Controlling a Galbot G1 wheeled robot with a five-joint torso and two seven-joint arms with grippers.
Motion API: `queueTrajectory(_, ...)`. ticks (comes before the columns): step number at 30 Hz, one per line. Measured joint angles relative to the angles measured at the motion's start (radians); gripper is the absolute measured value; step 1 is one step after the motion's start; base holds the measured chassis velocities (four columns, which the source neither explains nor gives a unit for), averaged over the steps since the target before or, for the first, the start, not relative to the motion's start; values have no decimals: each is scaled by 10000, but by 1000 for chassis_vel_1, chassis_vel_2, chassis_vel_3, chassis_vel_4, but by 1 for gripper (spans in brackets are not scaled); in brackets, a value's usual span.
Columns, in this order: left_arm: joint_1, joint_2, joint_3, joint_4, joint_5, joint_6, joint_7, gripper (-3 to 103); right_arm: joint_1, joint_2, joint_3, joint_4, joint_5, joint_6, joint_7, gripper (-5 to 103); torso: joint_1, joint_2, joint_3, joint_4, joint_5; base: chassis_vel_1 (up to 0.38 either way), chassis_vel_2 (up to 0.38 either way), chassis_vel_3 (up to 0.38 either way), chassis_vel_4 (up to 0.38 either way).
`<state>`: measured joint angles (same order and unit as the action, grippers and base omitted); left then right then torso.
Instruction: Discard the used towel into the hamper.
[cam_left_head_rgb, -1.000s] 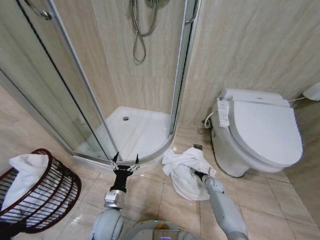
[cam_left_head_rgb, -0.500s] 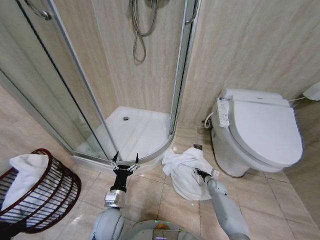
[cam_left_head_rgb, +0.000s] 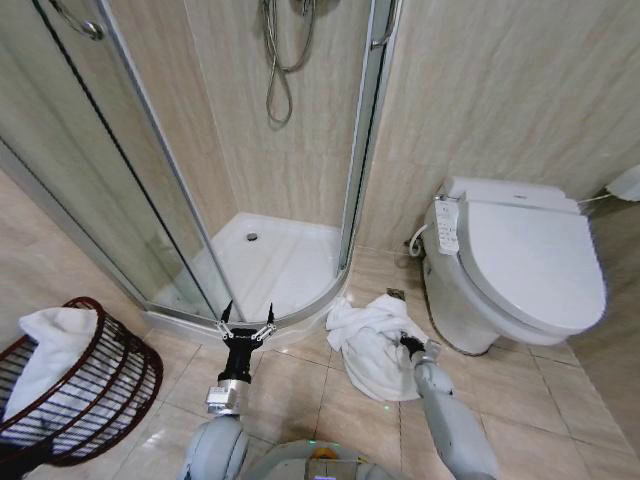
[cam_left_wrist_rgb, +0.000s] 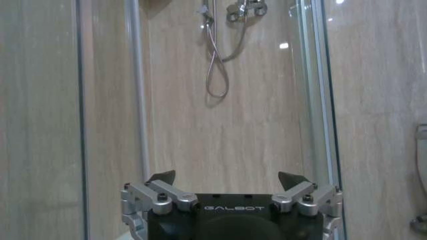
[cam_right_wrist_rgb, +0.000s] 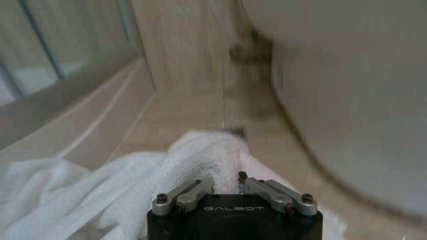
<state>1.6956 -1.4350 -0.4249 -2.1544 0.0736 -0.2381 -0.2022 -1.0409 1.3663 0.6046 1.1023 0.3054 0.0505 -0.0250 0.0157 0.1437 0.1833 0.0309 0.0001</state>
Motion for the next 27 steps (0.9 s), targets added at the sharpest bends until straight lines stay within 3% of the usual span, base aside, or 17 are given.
queueTrajectory(5,-71,3,-16,122,-41,-147,-63,100,-814,-56,137,1076,-856,1018,62,6,0,0,0,0,-1,0,0,0,0)
queueTrajectory(12,-88,-8,-67,127,-187,-227,-100,100,-1979,-239,233,2758,-834,1044,67,6,0,0,0,-1,-1,0,0,0,0)
queueTrajectory(20,-177,-36,0,140,-297,-216,-334,100,-3441,-506,557,5648,-935,437,204,6,0,1,0,0,-1,0,0,0,0)
queueTrajectory(27,-609,-1,-19,138,6,-17,-627,100,-4625,-942,883,8652,-576,-534,669,6,0,2,-1,0,-2,0,0,0,0)
